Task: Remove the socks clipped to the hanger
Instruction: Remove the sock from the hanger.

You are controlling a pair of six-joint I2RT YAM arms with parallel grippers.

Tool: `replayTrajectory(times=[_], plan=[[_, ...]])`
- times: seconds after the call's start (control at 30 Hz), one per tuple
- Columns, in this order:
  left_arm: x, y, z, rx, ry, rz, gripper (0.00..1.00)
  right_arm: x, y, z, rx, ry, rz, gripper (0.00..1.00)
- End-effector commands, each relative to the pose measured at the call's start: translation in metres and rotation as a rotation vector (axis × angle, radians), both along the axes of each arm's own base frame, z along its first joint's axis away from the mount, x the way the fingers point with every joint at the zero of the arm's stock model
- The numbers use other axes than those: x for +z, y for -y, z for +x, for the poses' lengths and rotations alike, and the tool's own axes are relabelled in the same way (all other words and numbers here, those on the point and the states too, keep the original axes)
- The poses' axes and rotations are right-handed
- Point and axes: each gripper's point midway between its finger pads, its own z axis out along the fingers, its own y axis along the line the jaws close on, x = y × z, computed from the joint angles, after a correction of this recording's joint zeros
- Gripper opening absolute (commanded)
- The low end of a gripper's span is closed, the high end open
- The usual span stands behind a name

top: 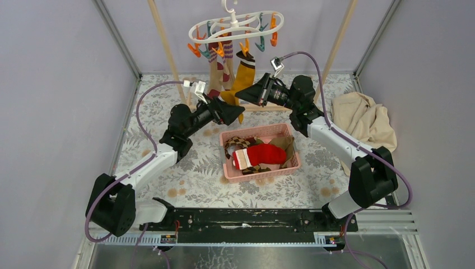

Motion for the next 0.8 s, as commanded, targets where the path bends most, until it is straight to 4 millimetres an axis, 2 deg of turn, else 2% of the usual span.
replayTrajectory(times=[0.0,0.1,0.17,0.23,0.33,0.4,0.57,0.63,0.7,0.77], plan=[[0.033,0.003,-0.011,-0.040,0.138,-0.087,0.99,0.034,-0.001,-0.020,0.051,0.089,0.040,0.00],[0.031,0.003,-0.012,-0.044,0.136,-0.086,0.98,0.033,-0.001,-0.019,0.048,0.090,0.036,0.00],[0.029,0.003,-0.013,-0.047,0.136,-0.085,0.92,0.033,-0.001,-0.019,0.047,0.092,0.036,0.00],[0.027,0.004,-0.013,-0.050,0.123,-0.082,0.80,0.033,-0.001,-0.019,0.049,0.091,0.036,0.00],[0.025,0.007,-0.012,-0.067,0.107,-0.068,0.53,0.032,-0.001,-0.019,0.049,0.092,0.037,0.00],[0.023,0.010,-0.011,-0.081,0.098,-0.060,0.39,0.032,-0.001,-0.019,0.050,0.090,0.037,0.00],[0.026,0.009,-0.011,-0.077,0.098,-0.057,0.30,0.030,-0.001,-0.019,0.050,0.089,0.034,0.00],[0.028,0.009,-0.011,-0.075,0.094,-0.046,0.20,0.030,-0.001,-0.018,0.048,0.089,0.032,0.00],[0.031,0.009,-0.011,-0.074,0.088,-0.032,0.01,0.028,-0.001,-0.017,0.045,0.089,0.029,0.01],[0.033,0.007,-0.011,-0.065,0.071,-0.017,0.00,0.026,-0.001,-0.016,0.039,0.086,0.023,0.04]])
